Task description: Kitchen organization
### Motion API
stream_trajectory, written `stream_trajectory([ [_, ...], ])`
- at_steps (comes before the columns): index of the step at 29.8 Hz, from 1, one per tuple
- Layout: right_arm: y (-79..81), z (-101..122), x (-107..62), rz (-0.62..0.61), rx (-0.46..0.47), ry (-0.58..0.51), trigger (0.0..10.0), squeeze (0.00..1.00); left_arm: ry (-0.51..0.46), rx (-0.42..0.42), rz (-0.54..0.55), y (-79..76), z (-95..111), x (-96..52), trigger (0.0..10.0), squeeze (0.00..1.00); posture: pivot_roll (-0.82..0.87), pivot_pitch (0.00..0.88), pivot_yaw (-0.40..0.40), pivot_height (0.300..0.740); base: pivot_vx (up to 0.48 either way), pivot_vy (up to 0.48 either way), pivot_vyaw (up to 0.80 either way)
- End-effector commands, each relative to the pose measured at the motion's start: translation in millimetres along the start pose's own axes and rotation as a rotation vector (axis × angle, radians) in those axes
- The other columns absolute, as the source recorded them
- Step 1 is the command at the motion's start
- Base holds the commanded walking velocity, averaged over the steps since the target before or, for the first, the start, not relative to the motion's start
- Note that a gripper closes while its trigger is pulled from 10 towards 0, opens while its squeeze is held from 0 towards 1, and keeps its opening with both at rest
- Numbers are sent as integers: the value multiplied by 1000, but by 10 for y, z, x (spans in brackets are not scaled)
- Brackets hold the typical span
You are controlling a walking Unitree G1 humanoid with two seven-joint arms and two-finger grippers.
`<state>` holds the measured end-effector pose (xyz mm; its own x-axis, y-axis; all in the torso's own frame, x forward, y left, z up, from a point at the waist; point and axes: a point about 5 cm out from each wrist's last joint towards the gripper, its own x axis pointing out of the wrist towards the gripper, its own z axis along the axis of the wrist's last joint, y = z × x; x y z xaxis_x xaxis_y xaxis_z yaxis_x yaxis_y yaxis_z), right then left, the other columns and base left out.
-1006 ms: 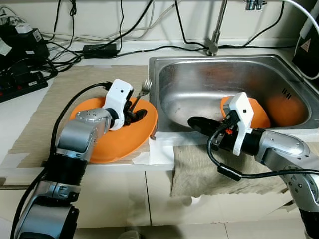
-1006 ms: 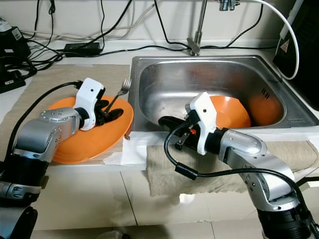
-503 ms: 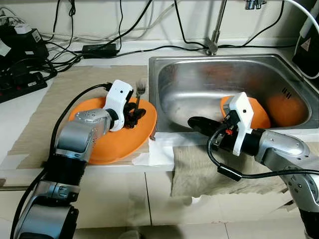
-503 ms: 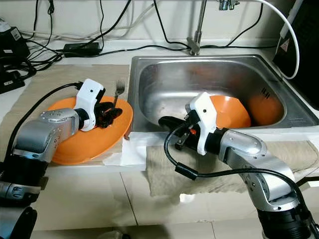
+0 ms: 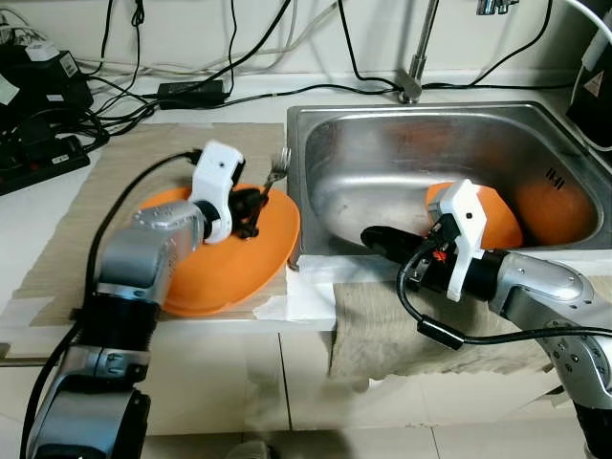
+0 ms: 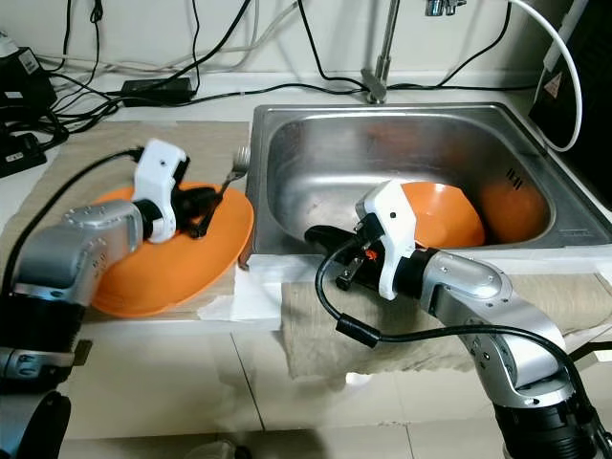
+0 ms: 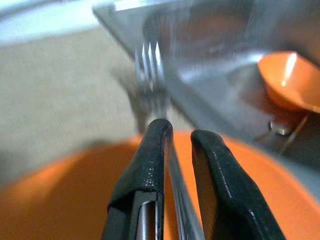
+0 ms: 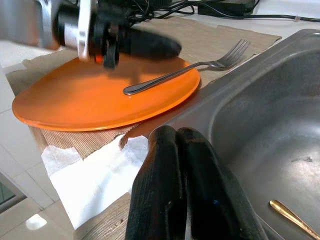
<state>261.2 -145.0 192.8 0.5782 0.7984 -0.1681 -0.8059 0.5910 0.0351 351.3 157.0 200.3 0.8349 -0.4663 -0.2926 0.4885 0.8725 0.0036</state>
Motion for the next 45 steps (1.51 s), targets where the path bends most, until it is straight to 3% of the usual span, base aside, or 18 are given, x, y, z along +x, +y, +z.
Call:
stream_trajectory([
  [1, -2, 9, -5, -7, -7, 0, 10000, 0, -37, 5, -2, 6, 123, -43, 0, 75, 4, 17, 41, 740, 0, 0, 0],
  [4, -4, 6, -5, -8, -6, 1, 10000, 0, -51, 16, -5, 2, 167, -57, 0, 0, 4, 17, 40, 740, 0, 0, 0],
  [8, -7, 3, -1, -9, -6, 1, 10000, 0, -42, 59, 25, 15, 173, -43, 0, 0, 7, 17, 39, 740, 0, 0, 0],
  [9, -4, 2, 2, -7, -6, 0, 10000, 0, -21, 79, 46, 21, 132, -22, 6824, 0, 7, 18, 39, 740, 0, 0, 0],
  [10, -3, 2, 5, -7, -6, 0, 10000, 0, -18, 78, 49, 18, 116, -14, 10000, 0, 7, 18, 39, 740, 0, 0, 0],
  [11, -1, 1, 7, -7, -5, -1, 10000, 0, -18, 74, 47, 11, 108, -9, 10000, 71, 7, 18, 39, 740, 0, 0, 0],
  [12, 2, 1, 9, -6, -5, -1, 10000, 0, -21, 68, 46, 4, 105, -5, 10000, 380, 7, 18, 39, 740, 0, 0, 0],
  [13, 6, 1, 11, -6, -4, -2, 10000, 0, -20, 65, 57, 14, 96, 1, 10000, 1000, 7, 18, 39, 740, 0, 0, 0],
  [29, 2, 33, 19, -8, -8, -11, 10000, 0, -5, 58, 107, 91, 40, 164, 10000, 1000, -3, 21, 35, 740, 0, 0, 0],
  [45, 38, 45, 41, -8, -8, -24, 10000, 0, -18, 106, 92, 90, 301, 408, 10000, 1000, -19, 27, 61, 740, 0, 0, 0],
])
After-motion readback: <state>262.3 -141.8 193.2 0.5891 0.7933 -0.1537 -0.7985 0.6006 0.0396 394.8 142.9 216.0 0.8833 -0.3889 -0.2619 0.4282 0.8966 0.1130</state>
